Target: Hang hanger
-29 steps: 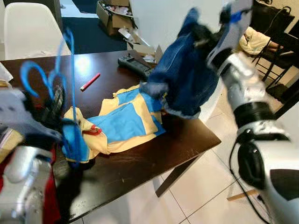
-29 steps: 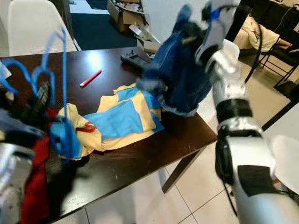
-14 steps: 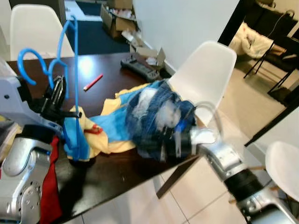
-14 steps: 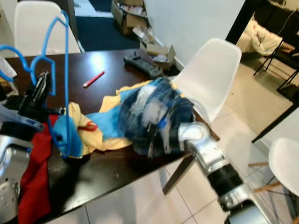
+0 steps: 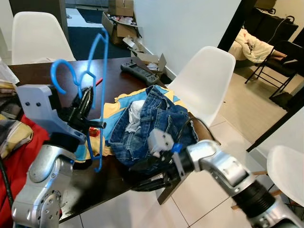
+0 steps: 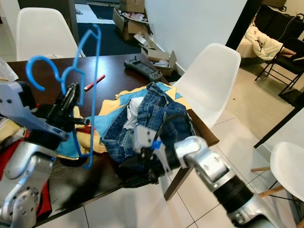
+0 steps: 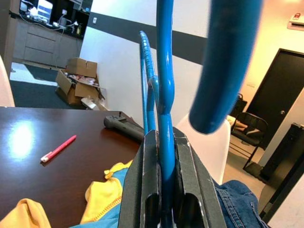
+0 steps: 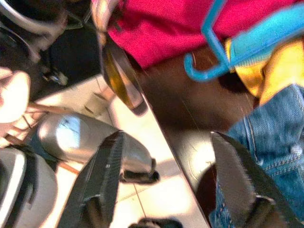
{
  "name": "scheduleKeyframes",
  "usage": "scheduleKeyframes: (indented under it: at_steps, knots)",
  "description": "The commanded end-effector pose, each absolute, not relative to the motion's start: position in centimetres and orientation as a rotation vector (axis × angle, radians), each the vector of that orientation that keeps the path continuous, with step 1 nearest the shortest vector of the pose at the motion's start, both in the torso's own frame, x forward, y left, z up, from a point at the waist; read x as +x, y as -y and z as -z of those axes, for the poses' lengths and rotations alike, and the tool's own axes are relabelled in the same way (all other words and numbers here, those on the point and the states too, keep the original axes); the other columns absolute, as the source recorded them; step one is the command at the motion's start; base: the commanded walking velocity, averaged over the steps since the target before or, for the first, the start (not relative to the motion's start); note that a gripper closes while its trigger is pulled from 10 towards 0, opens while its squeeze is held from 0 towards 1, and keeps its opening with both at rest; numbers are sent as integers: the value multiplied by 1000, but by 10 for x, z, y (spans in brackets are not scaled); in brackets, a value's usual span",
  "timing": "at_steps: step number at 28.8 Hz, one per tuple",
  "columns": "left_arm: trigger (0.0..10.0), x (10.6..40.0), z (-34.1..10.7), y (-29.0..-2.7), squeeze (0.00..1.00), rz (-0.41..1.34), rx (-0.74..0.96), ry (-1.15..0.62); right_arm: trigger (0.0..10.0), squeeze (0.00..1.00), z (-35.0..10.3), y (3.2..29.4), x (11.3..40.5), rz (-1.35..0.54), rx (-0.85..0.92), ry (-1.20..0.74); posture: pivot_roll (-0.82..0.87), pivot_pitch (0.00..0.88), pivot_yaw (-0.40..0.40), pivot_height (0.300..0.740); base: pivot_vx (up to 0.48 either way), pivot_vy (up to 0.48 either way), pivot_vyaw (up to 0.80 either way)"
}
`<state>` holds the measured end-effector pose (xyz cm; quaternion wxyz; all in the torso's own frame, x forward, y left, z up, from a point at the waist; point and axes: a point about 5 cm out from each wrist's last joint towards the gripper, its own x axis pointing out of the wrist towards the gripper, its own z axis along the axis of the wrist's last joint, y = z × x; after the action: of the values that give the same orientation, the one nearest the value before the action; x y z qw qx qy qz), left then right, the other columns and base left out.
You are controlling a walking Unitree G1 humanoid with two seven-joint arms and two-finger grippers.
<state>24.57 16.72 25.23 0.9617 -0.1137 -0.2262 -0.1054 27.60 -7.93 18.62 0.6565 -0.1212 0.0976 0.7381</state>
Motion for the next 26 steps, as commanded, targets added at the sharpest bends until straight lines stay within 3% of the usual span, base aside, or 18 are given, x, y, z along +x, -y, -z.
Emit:
scheduleKeyframes:
  at_steps: [1, 5, 6, 7, 8, 9, 10, 11, 12, 14, 15, 16, 17, 20, 26]
  knots:
    - [10000, 244, -249, -162, 0, 224, -244, 444, 10000, 1000, -198, 84, 278, -1689, -243, -203, 117, 86, -214, 740, 0, 0, 0]
    - [10000, 244, -242, -161, 0, 225, -248, 420, 10000, 1000, -213, 86, 285, -1680, -177, -132, 120, 86, -215, 740, 0, 0, 0]
    - [10000, 244, -232, -161, 0, 218, -250, 385, 10000, 937, -231, 87, 298, -1615, -116, -38, 121, 87, -215, 740, 0, 0, 0]
    - [10000, 244, -232, -161, 0, 218, -250, 385, 10000, 937, -231, 87, 298, -1615, -116, -38, 121, 87, -215, 740, 0, 0, 0]
    - [10000, 244, -222, -162, 0, 207, -251, 350, 10000, 651, -243, 88, 315, -1505, -77, 22, 123, 88, -215, 740, 0, 0, 0]
    - [10000, 244, -222, -162, 0, 207, -251, 350, 10000, 651, -243, 88, 315, -1505, -77, 22, 123, 88, -215, 740, 0, 0, 0]
    - [10000, 243, -211, -164, 0, 195, -252, 314, 10000, 0, -249, 88, 333, -1370, -69, 55, 123, 88, -215, 740, 0, 0, 0]
    - [10000, 243, -211, -164, 0, 195, -252, 314, 10000, 0, -249, 88, 333, -1370, -69, 55, 123, 88, -215, 740, 0, 0, 0]
    - [10000, 242, -202, -164, 0, 185, -257, 282, 10000, 0, -254, 90, 351, -1225, -67, 62, 130, 91, -219, 740, 0, 0, 0]
    - [10000, 242, -202, -164, 0, 185, -257, 282, 10000, 0, -254, 90, 351, -1225, -67, 62, 130, 91, -219, 740, 0, 0, 0]
    - [10000, 241, -193, -163, 0, 179, -262, 253, 10000, 0, -258, 97, 368, -1070, -71, 59, 130, 93, -222, 740, 0, 0, 0]
    - [10000, 241, -193, -163, 0, 179, -262, 253, 10000, 0, -258, 97, 368, -1070, -71, 59, 130, 93, -222, 740, 0, 0, 0]
    - [10000, 239, -185, -161, 0, 177, -271, 226, 10000, 0, -259, 107, 383, -927, -110, 30, 130, 98, -226, 740, 0, 0, 0]
    - [10000, 237, -174, -155, 0, 182, -276, 189, 10000, 0, -256, 124, 398, -758, -221, -53, 126, 102, -227, 740, 0, 0, 0]
    - [10000, 235, -170, -149, 0, 194, -279, 176, 10000, 0, -251, 147, 406, -645, -330, -186, 121, 106, -228, 740, 0, 0, 0]
